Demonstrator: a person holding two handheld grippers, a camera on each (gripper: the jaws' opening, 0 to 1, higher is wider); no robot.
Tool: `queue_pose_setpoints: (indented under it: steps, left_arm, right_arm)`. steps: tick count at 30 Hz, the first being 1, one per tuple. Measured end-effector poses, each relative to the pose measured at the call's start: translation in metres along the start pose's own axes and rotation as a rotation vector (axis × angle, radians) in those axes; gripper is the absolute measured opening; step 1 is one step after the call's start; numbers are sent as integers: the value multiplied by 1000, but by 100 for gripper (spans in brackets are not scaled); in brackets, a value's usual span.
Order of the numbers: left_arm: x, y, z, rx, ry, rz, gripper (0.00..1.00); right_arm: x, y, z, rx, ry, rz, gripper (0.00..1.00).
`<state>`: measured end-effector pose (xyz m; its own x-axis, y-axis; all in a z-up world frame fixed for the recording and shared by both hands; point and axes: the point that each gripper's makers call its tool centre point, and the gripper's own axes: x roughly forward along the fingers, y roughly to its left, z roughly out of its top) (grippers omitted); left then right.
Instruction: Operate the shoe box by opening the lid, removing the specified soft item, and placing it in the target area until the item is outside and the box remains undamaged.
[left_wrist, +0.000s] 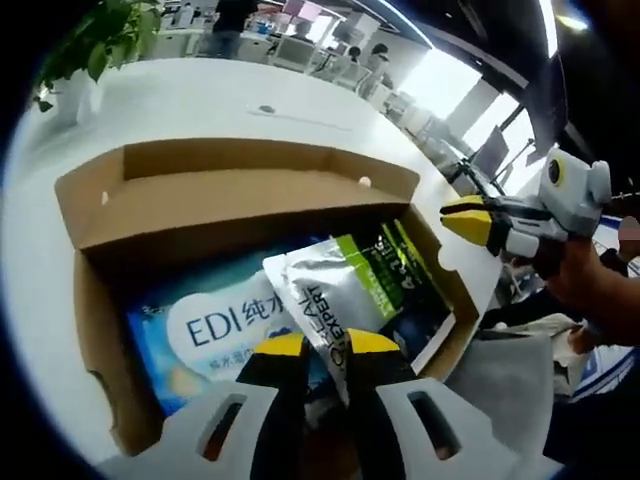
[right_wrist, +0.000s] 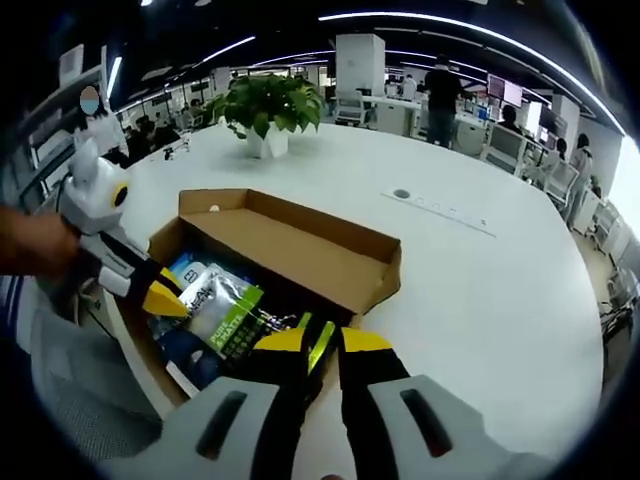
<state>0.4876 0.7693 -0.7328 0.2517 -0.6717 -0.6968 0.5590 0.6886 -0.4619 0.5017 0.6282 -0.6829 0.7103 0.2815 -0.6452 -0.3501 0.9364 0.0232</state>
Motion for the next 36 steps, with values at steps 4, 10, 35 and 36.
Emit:
queue_pose_setpoints:
  steps: [4,10,35,36]
  left_arm:
    - [1,-1,-1,12,15,-2,1]
    - [1,-1,-2,14,20,5,0]
    - [-30,38,-12,-28,7,59,0]
    - [-30,38,-12,-29,8,59,0]
  right_arm:
    - [-1,0,-1,1,1,1,9]
    - [-2,1,-1,-1,-2,3,9]
    - [18,47,-11,-23,52,97,10]
    - [19,49,-14,-21,60,101,10]
